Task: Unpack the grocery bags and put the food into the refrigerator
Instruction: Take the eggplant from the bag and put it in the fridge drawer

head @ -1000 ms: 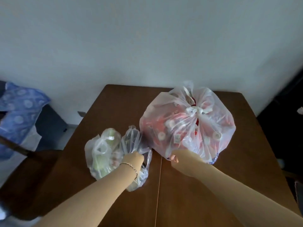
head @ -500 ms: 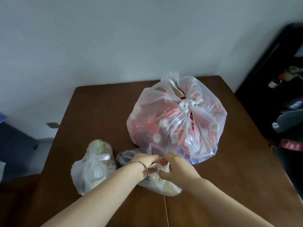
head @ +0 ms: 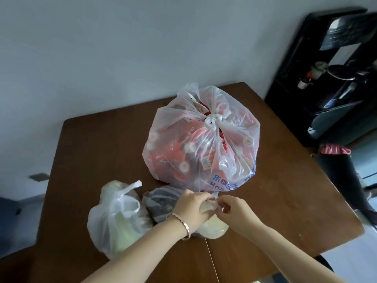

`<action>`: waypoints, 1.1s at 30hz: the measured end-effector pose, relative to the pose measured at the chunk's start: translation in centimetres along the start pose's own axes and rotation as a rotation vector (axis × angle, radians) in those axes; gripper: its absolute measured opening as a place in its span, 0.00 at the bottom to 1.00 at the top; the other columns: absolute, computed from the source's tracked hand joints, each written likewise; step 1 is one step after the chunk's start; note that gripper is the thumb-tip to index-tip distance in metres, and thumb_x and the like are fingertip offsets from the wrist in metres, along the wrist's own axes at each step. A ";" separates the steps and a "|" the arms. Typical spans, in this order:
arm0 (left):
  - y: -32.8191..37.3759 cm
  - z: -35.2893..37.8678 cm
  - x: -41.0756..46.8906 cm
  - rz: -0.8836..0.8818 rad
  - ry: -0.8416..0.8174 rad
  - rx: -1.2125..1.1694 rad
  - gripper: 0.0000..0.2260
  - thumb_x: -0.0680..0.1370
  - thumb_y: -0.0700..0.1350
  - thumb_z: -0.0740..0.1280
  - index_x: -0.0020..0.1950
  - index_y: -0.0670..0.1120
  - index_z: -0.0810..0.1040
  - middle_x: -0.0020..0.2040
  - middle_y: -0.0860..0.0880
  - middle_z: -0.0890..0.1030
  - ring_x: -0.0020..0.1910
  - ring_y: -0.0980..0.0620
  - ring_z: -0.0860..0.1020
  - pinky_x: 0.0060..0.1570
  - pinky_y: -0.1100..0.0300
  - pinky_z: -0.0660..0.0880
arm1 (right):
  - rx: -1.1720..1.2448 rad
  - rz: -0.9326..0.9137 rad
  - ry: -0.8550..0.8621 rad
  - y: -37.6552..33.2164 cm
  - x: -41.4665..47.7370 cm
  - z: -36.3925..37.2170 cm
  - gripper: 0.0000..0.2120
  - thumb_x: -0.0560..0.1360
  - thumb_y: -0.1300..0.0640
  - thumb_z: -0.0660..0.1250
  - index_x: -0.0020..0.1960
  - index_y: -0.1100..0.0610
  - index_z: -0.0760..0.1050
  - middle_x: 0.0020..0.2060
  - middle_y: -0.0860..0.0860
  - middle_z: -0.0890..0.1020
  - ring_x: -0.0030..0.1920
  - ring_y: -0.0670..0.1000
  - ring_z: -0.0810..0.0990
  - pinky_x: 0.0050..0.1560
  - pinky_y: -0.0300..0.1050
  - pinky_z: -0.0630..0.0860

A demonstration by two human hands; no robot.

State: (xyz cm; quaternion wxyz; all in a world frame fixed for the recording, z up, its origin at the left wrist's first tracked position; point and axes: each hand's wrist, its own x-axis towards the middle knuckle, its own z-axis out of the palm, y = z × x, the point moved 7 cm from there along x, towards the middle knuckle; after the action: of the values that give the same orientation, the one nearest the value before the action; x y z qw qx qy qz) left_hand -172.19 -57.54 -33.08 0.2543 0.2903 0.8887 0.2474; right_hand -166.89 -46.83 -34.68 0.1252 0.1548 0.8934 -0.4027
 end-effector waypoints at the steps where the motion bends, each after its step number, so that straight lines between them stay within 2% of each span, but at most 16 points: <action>1: -0.2 0.1 0.1 -0.042 0.016 0.049 0.18 0.77 0.54 0.64 0.66 0.54 0.73 0.61 0.47 0.72 0.59 0.48 0.73 0.60 0.62 0.70 | 0.013 -0.001 0.010 0.1 0.1 -0.2 0.03 0.74 0.57 0.66 0.44 0.52 0.78 0.36 0.43 0.79 0.36 0.42 0.75 0.40 0.34 0.71; 2: -0.5 0.2 0.2 -0.081 0.030 0.091 0.17 0.77 0.55 0.63 0.65 0.55 0.73 0.59 0.46 0.73 0.58 0.47 0.74 0.60 0.60 0.71 | 0.029 0.004 0.019 0.3 0.1 -0.3 0.04 0.74 0.57 0.67 0.47 0.53 0.79 0.39 0.42 0.81 0.40 0.43 0.78 0.44 0.37 0.75; 4: -0.1 0.2 0.3 -0.107 0.067 0.123 0.14 0.78 0.55 0.62 0.61 0.53 0.77 0.56 0.46 0.77 0.57 0.46 0.75 0.59 0.58 0.71 | 0.060 0.010 0.050 0.8 -0.1 -0.6 0.04 0.73 0.56 0.68 0.47 0.54 0.80 0.39 0.42 0.81 0.43 0.45 0.80 0.48 0.42 0.77; 6: 0.4 0.3 0.5 -0.122 0.084 0.051 0.13 0.78 0.54 0.62 0.58 0.50 0.79 0.55 0.48 0.80 0.57 0.48 0.76 0.59 0.58 0.72 | 0.040 0.009 0.092 0.9 -0.3 -1.1 0.03 0.72 0.56 0.69 0.45 0.53 0.80 0.35 0.42 0.79 0.40 0.45 0.79 0.45 0.41 0.76; 8: 0.2 0.9 0.9 -0.179 0.035 -0.097 0.11 0.78 0.52 0.64 0.54 0.49 0.80 0.54 0.50 0.82 0.56 0.50 0.77 0.58 0.58 0.73 | 0.000 -0.019 0.111 0.9 -0.3 -1.3 0.01 0.71 0.55 0.69 0.40 0.51 0.78 0.32 0.41 0.75 0.34 0.42 0.73 0.37 0.36 0.70; 10: -0.2 1.5 1.2 -0.239 -0.033 -0.245 0.09 0.77 0.51 0.65 0.51 0.48 0.80 0.53 0.50 0.82 0.54 0.50 0.78 0.58 0.55 0.74 | 0.005 -0.029 0.113 0.9 -0.3 -1.2 0.10 0.70 0.55 0.69 0.34 0.47 0.70 0.31 0.43 0.72 0.31 0.43 0.70 0.34 0.34 0.65; 13: -0.5 2.0 1.3 -0.305 -0.088 -0.349 0.06 0.77 0.49 0.66 0.46 0.48 0.79 0.47 0.49 0.81 0.50 0.50 0.78 0.53 0.57 0.75 | 0.179 0.084 0.238 2.3 -0.5 -1.9 0.13 0.71 0.60 0.68 0.32 0.51 0.68 0.29 0.46 0.74 0.31 0.45 0.69 0.33 0.37 0.66; 15: -0.9 2.3 1.3 -0.357 -0.109 -0.387 0.08 0.78 0.49 0.64 0.44 0.46 0.77 0.42 0.47 0.78 0.44 0.51 0.76 0.45 0.60 0.72 | 0.240 0.132 0.323 3.2 -0.6 -2.8 0.11 0.71 0.62 0.67 0.32 0.53 0.69 0.29 0.47 0.75 0.31 0.46 0.70 0.33 0.38 0.68; 18: -1.1 2.7 0.8 -0.445 -0.130 -0.489 0.10 0.79 0.50 0.62 0.45 0.44 0.76 0.41 0.44 0.75 0.40 0.50 0.73 0.40 0.63 0.69 | 0.165 0.028 0.143 2.4 0.0 -2.2 0.07 0.70 0.61 0.68 0.36 0.53 0.73 0.33 0.47 0.79 0.34 0.45 0.75 0.38 0.38 0.73; 20: -1.1 2.6 0.7 -0.475 -0.107 -0.529 0.10 0.79 0.48 0.62 0.46 0.43 0.77 0.42 0.44 0.77 0.40 0.51 0.74 0.41 0.64 0.70 | 0.155 -0.079 0.048 1.4 0.0 -1.2 0.04 0.71 0.61 0.69 0.40 0.52 0.77 0.34 0.44 0.79 0.36 0.42 0.77 0.39 0.32 0.72; 23: -1.1 2.6 0.6 -0.506 -0.067 -0.609 0.09 0.79 0.46 0.63 0.48 0.42 0.80 0.39 0.47 0.77 0.37 0.56 0.74 0.38 0.68 0.69 | 0.105 -0.204 0.063 0.6 0.2 -0.6 0.04 0.71 0.61 0.69 0.45 0.56 0.82 0.34 0.38 0.75 0.40 0.34 0.75 0.40 0.26 0.68; 26: -1.0 2.6 0.2 -0.523 -0.044 -0.666 0.11 0.79 0.45 0.64 0.51 0.40 0.81 0.37 0.50 0.78 0.36 0.58 0.75 0.32 0.73 0.70 | 0.100 -0.207 0.103 0.8 0.1 0.0 0.03 0.70 0.61 0.70 0.43 0.57 0.82 0.33 0.39 0.74 0.40 0.35 0.75 0.39 0.27 0.67; 27: -1.2 2.6 0.1 -0.531 -0.024 -0.680 0.11 0.79 0.46 0.64 0.51 0.40 0.81 0.36 0.51 0.77 0.36 0.58 0.75 0.31 0.74 0.70 | 0.139 -0.200 0.128 0.9 -0.1 0.0 0.02 0.70 0.61 0.71 0.40 0.56 0.81 0.33 0.40 0.74 0.39 0.36 0.75 0.38 0.28 0.67; 30: -2.0 2.4 -0.3 -0.592 0.075 -0.740 0.08 0.80 0.44 0.62 0.49 0.43 0.79 0.39 0.50 0.78 0.40 0.55 0.75 0.36 0.70 0.70 | 0.374 -0.076 0.093 1.3 -0.9 0.7 0.09 0.66 0.58 0.71 0.31 0.52 0.73 0.34 0.44 0.73 0.36 0.40 0.73 0.37 0.30 0.67; 33: -2.7 2.2 -0.1 -0.627 0.155 -0.732 0.08 0.81 0.44 0.60 0.46 0.44 0.76 0.40 0.48 0.77 0.46 0.50 0.73 0.39 0.63 0.68 | 0.758 0.115 -0.003 2.0 -1.1 1.5 0.10 0.59 0.54 0.65 0.31 0.59 0.67 0.33 0.49 0.69 0.33 0.43 0.67 0.34 0.32 0.65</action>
State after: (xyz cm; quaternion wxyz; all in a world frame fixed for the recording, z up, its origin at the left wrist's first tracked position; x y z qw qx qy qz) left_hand -171.83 -58.91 -36.30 0.3350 -0.1191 0.8044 0.4761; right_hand -165.03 -46.90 -36.61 0.0827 0.2393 0.6707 -0.6971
